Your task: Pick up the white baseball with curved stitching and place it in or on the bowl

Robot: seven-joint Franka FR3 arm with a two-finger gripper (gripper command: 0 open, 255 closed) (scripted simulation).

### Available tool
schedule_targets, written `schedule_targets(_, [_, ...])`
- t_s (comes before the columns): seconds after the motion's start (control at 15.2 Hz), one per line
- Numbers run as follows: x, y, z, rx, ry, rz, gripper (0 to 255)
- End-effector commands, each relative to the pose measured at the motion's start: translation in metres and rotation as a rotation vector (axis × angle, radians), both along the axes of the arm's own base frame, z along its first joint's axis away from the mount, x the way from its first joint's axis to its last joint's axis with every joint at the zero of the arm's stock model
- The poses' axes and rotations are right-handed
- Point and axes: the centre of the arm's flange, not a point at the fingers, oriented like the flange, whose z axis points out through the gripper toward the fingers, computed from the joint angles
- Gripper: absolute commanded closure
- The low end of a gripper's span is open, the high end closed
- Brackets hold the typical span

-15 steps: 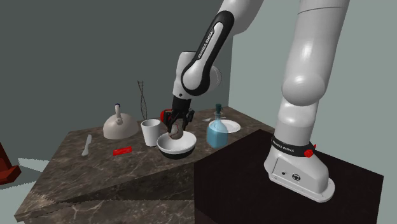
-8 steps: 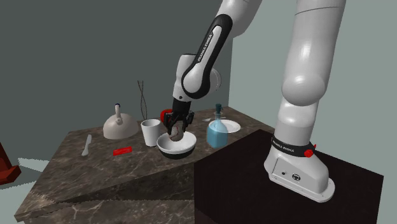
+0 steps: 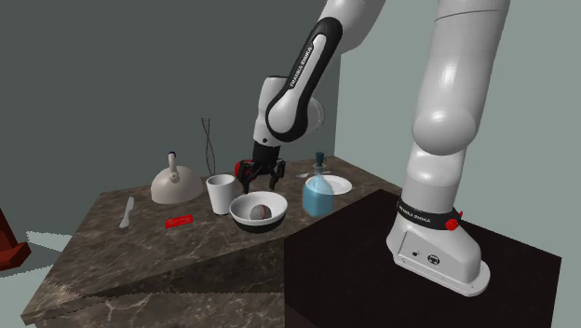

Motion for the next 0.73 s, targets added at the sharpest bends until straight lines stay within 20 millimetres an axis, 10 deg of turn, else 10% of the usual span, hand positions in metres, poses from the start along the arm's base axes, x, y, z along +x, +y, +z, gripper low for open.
schedule_targets(0.0, [-0.003, -0.003, 0.019, 0.0, 0.0, 0.0, 0])
schedule_targets(0.66, [-0.007, -0.006, 0.042, 0.0, 0.0, 0.0, 0])
